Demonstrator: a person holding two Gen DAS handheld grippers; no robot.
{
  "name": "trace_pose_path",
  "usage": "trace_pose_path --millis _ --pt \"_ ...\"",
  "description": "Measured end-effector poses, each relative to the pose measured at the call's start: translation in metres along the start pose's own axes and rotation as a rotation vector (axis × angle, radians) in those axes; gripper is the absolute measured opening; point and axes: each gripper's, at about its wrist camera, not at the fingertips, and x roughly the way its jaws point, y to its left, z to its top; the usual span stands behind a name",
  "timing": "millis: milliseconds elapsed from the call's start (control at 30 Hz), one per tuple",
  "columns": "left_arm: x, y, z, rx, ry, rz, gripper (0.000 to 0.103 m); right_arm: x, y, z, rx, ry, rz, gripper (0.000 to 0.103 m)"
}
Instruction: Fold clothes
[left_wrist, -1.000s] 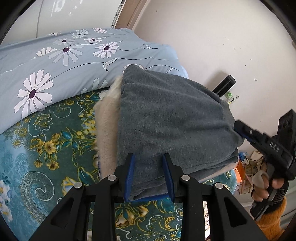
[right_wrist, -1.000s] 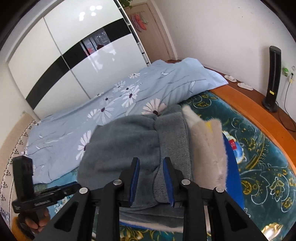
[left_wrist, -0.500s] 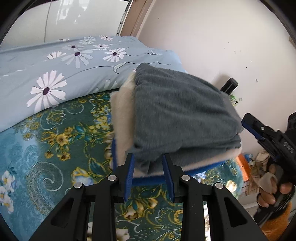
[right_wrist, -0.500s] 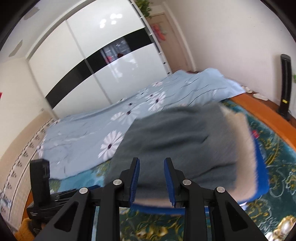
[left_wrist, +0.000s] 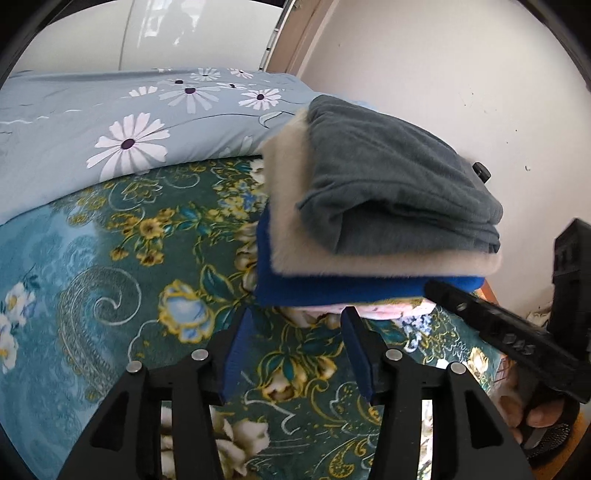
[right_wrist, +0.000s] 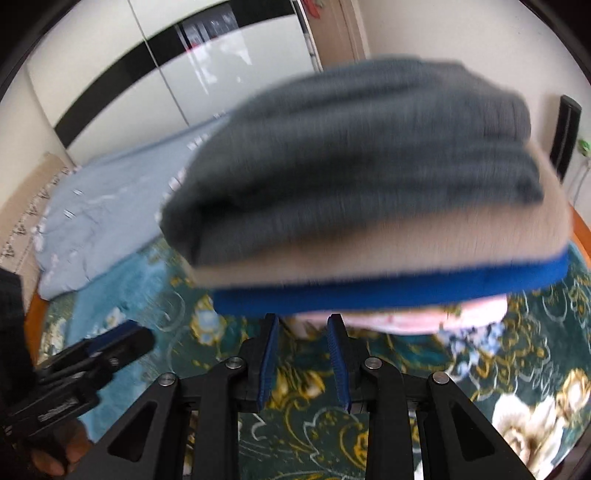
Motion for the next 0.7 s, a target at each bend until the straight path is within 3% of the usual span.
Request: trace_pose_path --millis 133,200,300,533,600,700 --pt "-0.001 0.013 -0.018 -0.015 0.005 0.011 0.055 0.018 0.002 -0.026 0.083 0.081 -0.057 0.030" --pt "-0.001 0.019 -0.028 -0.032 0.007 0.007 0.064 0.022 -0.001 -0.039 0.128 0.106 -0.093 0.030" --pt "-0.001 0.026 -0.041 -0.045 0.000 0.001 0.064 0.025 0.006 -0.048 0.149 0.117 -0.142 0.031" --pt "-0.006 0.043 -0.063 -0.052 -0.027 -0.003 0.067 0.013 0.027 -0.047 0.096 0.065 -0.233 0.049" --pt "-0.009 0.047 -0.066 -0.050 -0.041 -0.006 0.079 0.010 0.034 -0.044 0.084 0.053 -0.258 0.053" --pt "-0.012 0.050 -0.069 -0.038 -0.054 -0.014 0.079 0.006 0.044 -0.042 0.056 0.037 -0.291 0.059"
